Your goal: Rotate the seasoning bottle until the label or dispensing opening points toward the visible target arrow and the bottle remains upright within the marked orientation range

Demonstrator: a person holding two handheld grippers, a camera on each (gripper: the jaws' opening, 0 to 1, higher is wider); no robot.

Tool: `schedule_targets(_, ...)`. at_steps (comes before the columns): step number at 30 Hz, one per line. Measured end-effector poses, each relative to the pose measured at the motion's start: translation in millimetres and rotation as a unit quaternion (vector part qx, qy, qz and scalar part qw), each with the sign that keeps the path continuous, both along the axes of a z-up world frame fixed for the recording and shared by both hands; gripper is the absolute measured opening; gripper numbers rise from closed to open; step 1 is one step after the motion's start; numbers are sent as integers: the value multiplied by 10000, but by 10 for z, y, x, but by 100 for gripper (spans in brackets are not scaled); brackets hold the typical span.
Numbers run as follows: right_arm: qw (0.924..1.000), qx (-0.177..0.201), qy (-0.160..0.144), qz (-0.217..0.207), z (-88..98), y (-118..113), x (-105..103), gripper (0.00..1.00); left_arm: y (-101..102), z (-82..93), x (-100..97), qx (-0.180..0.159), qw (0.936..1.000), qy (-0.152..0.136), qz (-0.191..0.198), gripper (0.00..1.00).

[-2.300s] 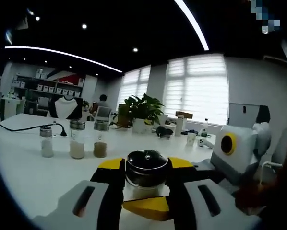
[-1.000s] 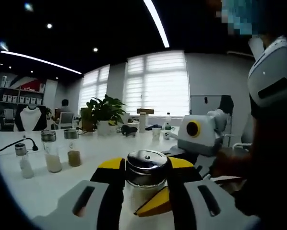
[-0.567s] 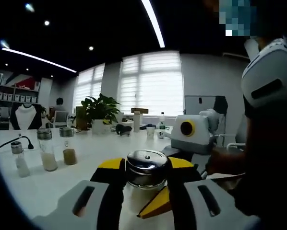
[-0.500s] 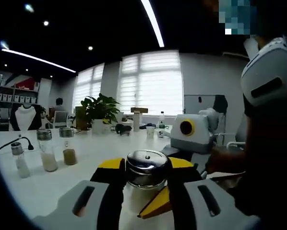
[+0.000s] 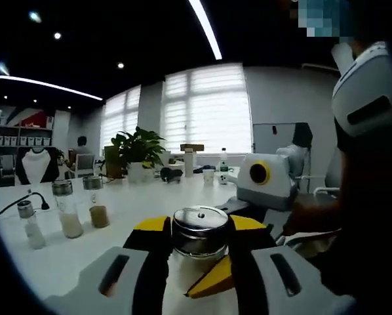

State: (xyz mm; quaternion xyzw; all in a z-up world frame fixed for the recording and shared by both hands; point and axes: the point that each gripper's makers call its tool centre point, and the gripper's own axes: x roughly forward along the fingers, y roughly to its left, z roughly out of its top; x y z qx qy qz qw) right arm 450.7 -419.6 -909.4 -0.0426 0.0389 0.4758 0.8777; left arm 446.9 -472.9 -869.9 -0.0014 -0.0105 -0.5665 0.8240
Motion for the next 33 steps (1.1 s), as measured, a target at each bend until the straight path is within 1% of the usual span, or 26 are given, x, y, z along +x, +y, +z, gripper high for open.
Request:
schedule_targets(2,9998,-37,24,-169,-12,-14,40,35,2,-3,24,25,10000,0,61,35)
schedule_targets(5,9991,-131,15,-412,-31,-49,93,34,-12,-2,45,120,9997,-110,182,34)
schedule_targets(6,9987,-201,-57,-471,-31,-57,101,34,-24,-9,55,140,9996,-79,231,34)
schedule_targets(7,9981,-235,-58,-573,-37,-77,120,34,-29,-17,71,144,9995,-31,297,34)
schedule_targets(8,9974,-295,-84,-658,-44,-95,134,34,-39,-23,80,149,9994,-28,319,34)
schedule_targets(9,9959,-426,-183,-774,-54,-123,154,34,-52,-35,86,165,9993,-46,346,34)
schedule_targets(11,9943,-513,-257,-902,-69,-139,164,34,-47,-51,103,183,9991,2,386,34)
schedule_targets(14,9927,-472,-244,-1084,-66,-173,189,34,-60,-57,122,159,9986,80,489,34)
schedule_targets(19,9886,-248,-253,-1462,-42,-223,258,34,-68,-49,175,61,9965,287,779,34)
schedule_targets(21,9870,-193,-272,-1573,-33,-236,284,34,-60,-45,204,-7,9949,381,938,34)
schedule_targets(22,9862,-179,-306,-1615,-30,-237,294,34,-47,-41,226,-123,9927,536,1077,34)
schedule_targets(23,9854,-177,-347,-1660,-28,-236,304,34,-46,-34,232,-162,9922,559,1103,34)
schedule_targets(24,9848,-161,-376,-1687,-22,-236,311,34,-36,-15,248,-341,9899,721,1170,35)
schedule_targets(25,9840,-174,-414,-1723,-18,-237,318,34,-29,-7,254,-397,9891,777,1185,35)
schedule_targets(27,9833,-193,-459,-1749,-11,-235,329,34,-3,-17,280,-451,9854,909,1366,35)
schedule_targets(28,9828,-183,-476,-1775,-12,-230,339,34,-8,-15,283,-396,9851,845,1448,36)
schedule_targets(31,9816,-208,-476,-1837,-41,-211,363,34,3,-65,318,-180,9808,827,1756,36)
schedule_targets(32,9814,-241,-458,-1849,-52,-204,372,34,11,-83,334,-157,9784,864,1871,36)
schedule_targets(33,9810,-254,-471,-1865,-58,-200,374,34,24,-80,355,-240,9744,895,2048,36)
